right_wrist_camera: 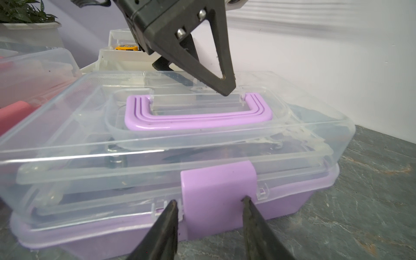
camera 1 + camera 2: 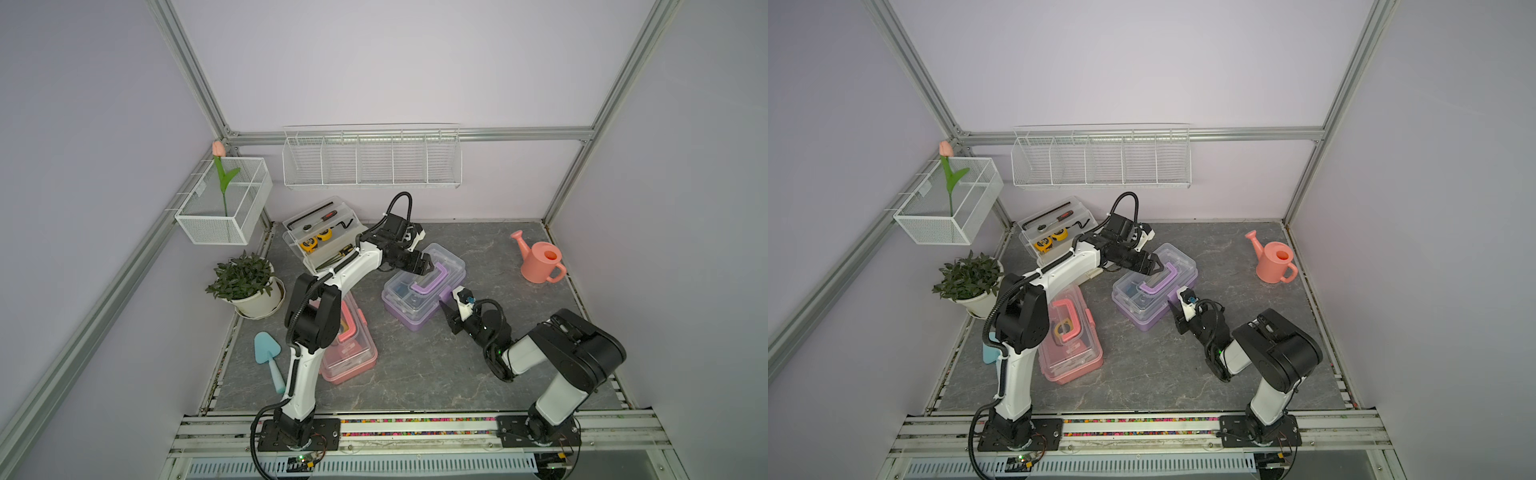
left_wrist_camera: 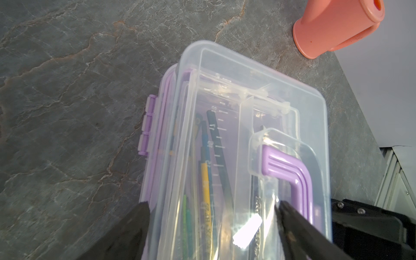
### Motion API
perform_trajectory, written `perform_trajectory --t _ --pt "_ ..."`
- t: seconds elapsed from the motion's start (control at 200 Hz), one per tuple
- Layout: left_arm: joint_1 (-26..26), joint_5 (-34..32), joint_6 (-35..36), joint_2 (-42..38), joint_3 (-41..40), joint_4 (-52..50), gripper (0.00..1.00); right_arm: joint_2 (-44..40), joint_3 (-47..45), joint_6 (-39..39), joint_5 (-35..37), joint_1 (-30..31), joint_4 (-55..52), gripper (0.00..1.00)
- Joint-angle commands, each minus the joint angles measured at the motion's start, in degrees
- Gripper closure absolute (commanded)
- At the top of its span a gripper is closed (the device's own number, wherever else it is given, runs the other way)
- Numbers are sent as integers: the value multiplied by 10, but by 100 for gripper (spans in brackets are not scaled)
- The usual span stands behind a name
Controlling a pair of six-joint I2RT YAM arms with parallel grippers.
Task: Close toolboxes
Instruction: Fasten the toolbox latch on the toolbox.
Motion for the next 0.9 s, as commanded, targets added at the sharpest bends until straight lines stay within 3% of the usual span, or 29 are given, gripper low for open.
perform_trajectory --t 0.0,0.445,0.61,0.895 --pt "-15 11 2 10 -25 -66 12 -14 -13 12 -7 3 -3 47" --pt "-15 6 -4 1 -29 -61 12 -32 -21 21 3 1 -19 45" --pt "-15 4 -4 -1 -31 -61 12 -42 -16 17 -1 1 -16 53" --pt "-15 4 -4 -1 -33 -58 12 -51 16 -5 -11 1 -64 57"
